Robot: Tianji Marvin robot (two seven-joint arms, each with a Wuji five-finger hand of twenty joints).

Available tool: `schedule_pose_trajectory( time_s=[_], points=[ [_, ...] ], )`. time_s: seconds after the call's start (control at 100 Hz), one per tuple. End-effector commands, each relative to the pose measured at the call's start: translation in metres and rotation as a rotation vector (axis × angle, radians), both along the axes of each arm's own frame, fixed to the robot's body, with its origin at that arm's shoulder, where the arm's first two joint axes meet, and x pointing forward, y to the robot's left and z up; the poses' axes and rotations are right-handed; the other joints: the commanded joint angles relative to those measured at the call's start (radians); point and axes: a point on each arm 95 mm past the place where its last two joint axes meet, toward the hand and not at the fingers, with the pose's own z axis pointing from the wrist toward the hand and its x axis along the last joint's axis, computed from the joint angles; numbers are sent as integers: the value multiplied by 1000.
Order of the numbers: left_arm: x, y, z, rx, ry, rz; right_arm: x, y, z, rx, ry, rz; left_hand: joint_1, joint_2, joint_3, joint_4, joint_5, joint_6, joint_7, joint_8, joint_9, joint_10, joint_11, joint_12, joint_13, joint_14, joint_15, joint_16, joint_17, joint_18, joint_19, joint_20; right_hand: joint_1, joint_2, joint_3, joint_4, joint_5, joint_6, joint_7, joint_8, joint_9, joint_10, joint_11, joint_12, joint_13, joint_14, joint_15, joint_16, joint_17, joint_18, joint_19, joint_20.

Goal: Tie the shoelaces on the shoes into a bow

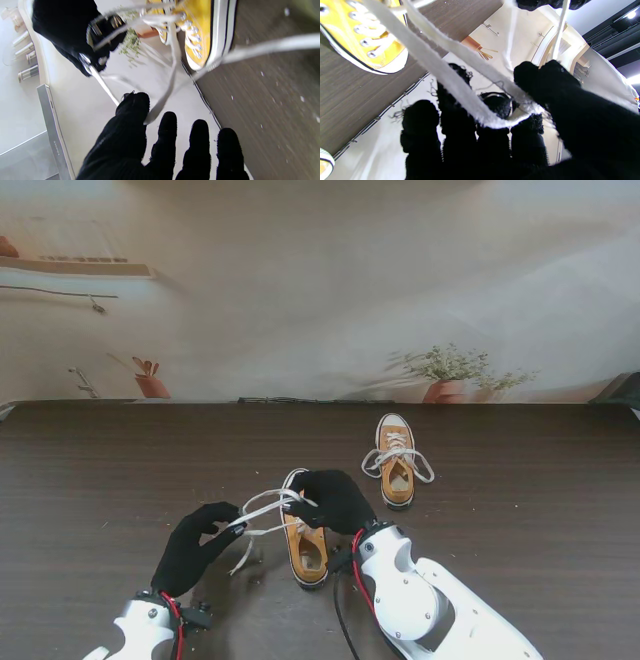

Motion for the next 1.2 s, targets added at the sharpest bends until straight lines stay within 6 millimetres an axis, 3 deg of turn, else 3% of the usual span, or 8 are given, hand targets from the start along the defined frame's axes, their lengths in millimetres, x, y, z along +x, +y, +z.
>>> schedule_pose_trajectory(
  time_s=[0.0, 0.26, 0.47, 0.92, 1.19],
  points=[
    [1, 8, 0, 25, -6, 34, -1, -1, -3, -3, 13, 4, 42, 46, -40, 21, -2, -24, 1, 18, 13, 8, -13, -9, 11, -1, -6, 5, 2, 10, -2, 17, 36, 23, 6, -14, -13, -37, 24, 0, 26, -9, -1, 3, 19, 7, 2, -11, -12, 15, 5, -8],
    [10, 34, 1, 102, -60, 168, -1, 0, -5, -4, 18, 4, 40, 51, -46, 21, -10, -39, 7, 24, 11, 6, -12, -6, 11, -3, -3, 8, 3, 9, -3, 21, 38, 19, 6, -13, -11, -37, 28, 0, 27, -8, 1, 1, 19, 7, 0, -11, -13, 15, 4, -9],
    [9, 37, 0, 72, -49, 186, -1, 0, -4, -7, 14, 6, 41, 54, -47, 22, -16, -39, 11, 23, 7, 9, -10, -5, 6, 1, -2, 9, 0, 12, -4, 23, 37, 20, 6, -13, -12, -40, 26, -3, 25, -10, 0, -1, 18, 6, 0, -10, -13, 15, 4, -9],
    [-34, 6, 8, -143, 5, -73, 0, -2, -1, -8, 19, -7, 45, 58, -50, 23, -13, -33, 12, 24, 19, 10, -18, -9, 17, 1, -10, 4, -4, 13, -28, 15, 57, 45, -13, -10, -45, -33, 8, -37, 1, -11, -20, -13, 1, 9, -12, -11, -30, 11, -2, -10],
    [-45, -27, -7, -175, 128, -187, 0, -3, 2, 3, 13, -10, 55, 53, -49, 26, -6, -11, 13, 32, 32, 16, -22, -9, 26, 5, -17, 2, -4, 12, -29, 16, 61, 41, -12, -8, -42, -31, 17, -45, 4, -7, -18, -17, 2, 11, -13, -10, -31, 12, -3, -10]
  ],
)
